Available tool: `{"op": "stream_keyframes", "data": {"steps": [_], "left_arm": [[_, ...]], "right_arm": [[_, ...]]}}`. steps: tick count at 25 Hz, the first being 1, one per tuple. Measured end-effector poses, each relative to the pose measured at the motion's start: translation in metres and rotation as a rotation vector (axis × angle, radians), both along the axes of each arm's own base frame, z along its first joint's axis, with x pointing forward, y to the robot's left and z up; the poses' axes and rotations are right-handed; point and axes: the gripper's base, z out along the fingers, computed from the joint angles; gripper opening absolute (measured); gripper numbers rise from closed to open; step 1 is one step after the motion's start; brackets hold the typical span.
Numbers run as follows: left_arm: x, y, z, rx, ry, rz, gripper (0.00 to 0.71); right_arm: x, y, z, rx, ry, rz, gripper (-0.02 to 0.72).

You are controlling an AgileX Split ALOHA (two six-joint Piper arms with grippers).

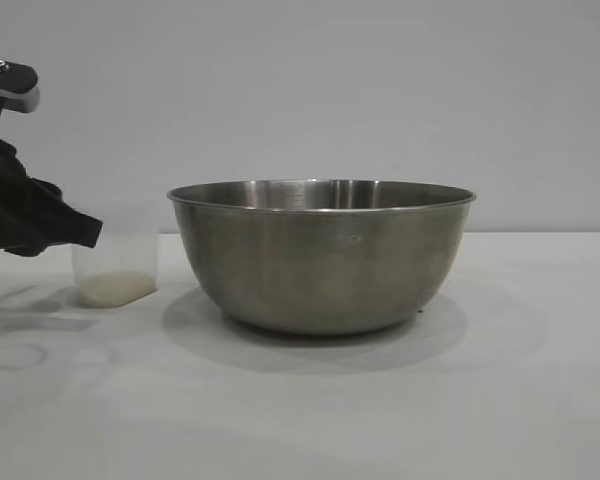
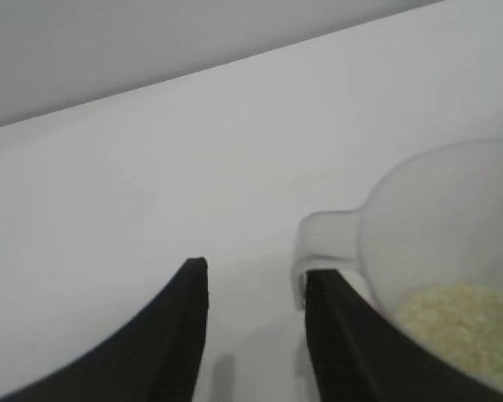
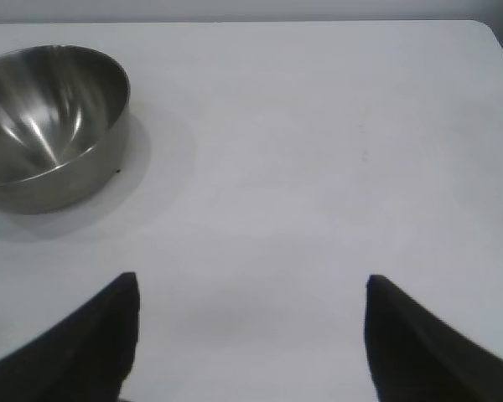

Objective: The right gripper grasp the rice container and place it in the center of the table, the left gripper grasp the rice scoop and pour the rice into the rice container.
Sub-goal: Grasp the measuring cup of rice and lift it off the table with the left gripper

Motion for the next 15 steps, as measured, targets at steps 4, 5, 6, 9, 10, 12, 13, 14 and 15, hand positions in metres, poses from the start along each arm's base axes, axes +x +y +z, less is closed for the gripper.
{"op": "stream_keyframes", "data": {"steps": [4, 5, 6, 9, 10, 12, 13, 14, 15], "left_arm": [[0.0046, -0.0035, -0.0003, 0.014, -0.012, -0.025, 0.287], [0.0056, -0.0041, -0.0008, 0.016, -0.013, -0.028, 0.287], [0.0071, -0.0049, -0.0011, 0.015, -0.016, -0.030, 0.287], [0.0090, -0.0072, -0.0066, 0.025, -0.008, -0.050, 0.287], [0.0095, -0.0083, -0.0081, 0.028, -0.006, -0.061, 0.287], [0.0097, -0.0088, -0.0086, 0.034, -0.007, -0.081, 0.287], [0.0098, -0.0086, -0.0085, 0.035, -0.007, -0.087, 0.287], [0.0104, -0.0072, -0.0085, 0.037, -0.008, -0.088, 0.287], [0.0110, -0.0053, -0.0085, 0.037, -0.008, -0.085, 0.230]], "right_arm": [[0.0000, 0.0000, 0.0000, 0.000, 0.000, 0.000, 0.479], [0.0000, 0.0000, 0.0000, 0.000, 0.000, 0.000, 0.479], [0.0000, 0.0000, 0.0000, 0.000, 0.000, 0.000, 0.479], [0.0000, 0.0000, 0.0000, 0.000, 0.000, 0.000, 0.479], [0.0000, 0.0000, 0.0000, 0.000, 0.000, 0.000, 0.479], [0.0000, 0.0000, 0.0000, 0.000, 0.000, 0.000, 0.479], [0.0000, 0.0000, 0.0000, 0.000, 0.000, 0.000, 0.479], [0.0000, 0.0000, 0.0000, 0.000, 0.000, 0.000, 0.479], [0.0000, 0.0000, 0.0000, 0.000, 0.000, 0.000, 0.479]]}}
